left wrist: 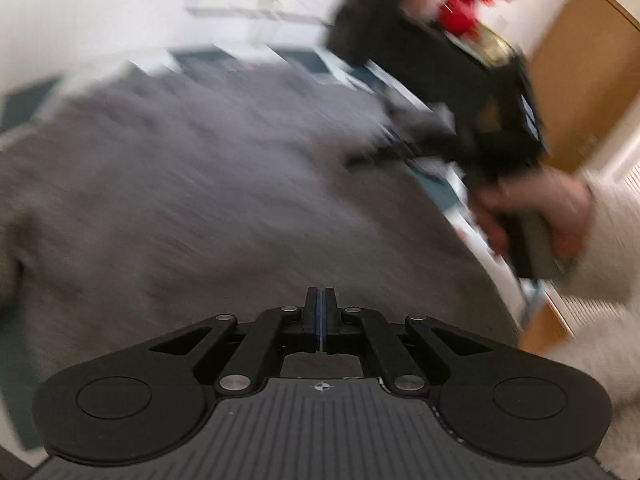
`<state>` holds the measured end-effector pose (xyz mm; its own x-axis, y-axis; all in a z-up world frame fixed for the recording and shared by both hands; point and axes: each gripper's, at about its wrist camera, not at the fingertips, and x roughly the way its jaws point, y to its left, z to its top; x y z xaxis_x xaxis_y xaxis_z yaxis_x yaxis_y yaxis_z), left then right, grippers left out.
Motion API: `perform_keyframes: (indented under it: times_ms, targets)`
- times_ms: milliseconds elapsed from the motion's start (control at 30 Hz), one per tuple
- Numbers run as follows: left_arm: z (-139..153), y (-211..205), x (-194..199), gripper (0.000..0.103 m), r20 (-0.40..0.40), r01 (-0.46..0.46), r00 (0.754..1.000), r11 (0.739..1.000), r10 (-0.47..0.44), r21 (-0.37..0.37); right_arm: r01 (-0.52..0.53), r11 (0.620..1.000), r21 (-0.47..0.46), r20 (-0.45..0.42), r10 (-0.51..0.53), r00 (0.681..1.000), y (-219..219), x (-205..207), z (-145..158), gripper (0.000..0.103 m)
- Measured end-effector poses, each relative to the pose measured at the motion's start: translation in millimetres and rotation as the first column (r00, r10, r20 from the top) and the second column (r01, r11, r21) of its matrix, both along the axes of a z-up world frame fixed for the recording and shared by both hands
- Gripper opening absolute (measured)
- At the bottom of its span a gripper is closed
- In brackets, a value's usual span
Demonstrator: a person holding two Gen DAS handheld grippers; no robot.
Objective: Fold clothes
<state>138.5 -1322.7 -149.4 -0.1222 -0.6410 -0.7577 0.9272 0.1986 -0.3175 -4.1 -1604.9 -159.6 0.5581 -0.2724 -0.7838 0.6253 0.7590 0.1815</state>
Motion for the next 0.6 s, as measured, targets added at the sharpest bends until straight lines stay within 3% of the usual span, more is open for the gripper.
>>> perform_keyframes:
  times_ms: [67, 167, 267, 333, 433, 500, 600]
  targets:
    - [3.3, -0.7, -4.4, 0.004, 0.076, -0.006, 0.997, 1.0, 0.006, -0.003, -0.001, 1.0, -0.001, 0.0, 0.001, 1.0, -1.0, -0.7, 0.7, 0.045]
    - [12.4, 2.1, 21.6, 0.02, 0.195, -0.166, 0.965, 0.985, 0.174, -0.054, 0.001, 1.0, 0.0, -0.001, -0.001, 1.0, -2.1, -2.8, 0.4, 0.046]
    - [10.2, 0.6, 62.6, 0.024, 0.218, -0.309, 0.923, 0.949, 0.316, -0.069, 0.003, 1.0, 0.003, 0.0, -0.003, 1.0, -2.5, -5.2, -1.0, 0.047]
    - [3.6, -4.2, 83.1, 0.024, 0.221, -0.349, 0.909, 0.935, 0.353, -0.057, -0.001, 1.0, -0.001, 0.001, 0.001, 1.0, -1.4, -6.3, -1.2, 0.048]
    - [-6.4, -13.5, 94.3, 0.024, 0.248, -0.345, 0.907, 0.938, 0.34, -0.026, -0.011, 1.0, -0.008, -0.003, 0.011, 1.0, 0.9, -7.2, -1.0, 0.05]
    - [-7.5, -12.7, 91.2, 0.0, 0.234, -0.321, 0.919, 0.947, 0.317, -0.024, -0.013, 1.0, -0.007, 0.0, 0.013, 1.0, 0.8, -8.8, -1.1, 0.05]
    - [2.7, -8.9, 68.3, 0.0, 0.214, -0.237, 0.946, 0.97, 0.245, -0.062, -0.005, 1.0, 0.003, 0.009, 0.005, 1.0, -1.3, -12.1, -1.2, 0.05]
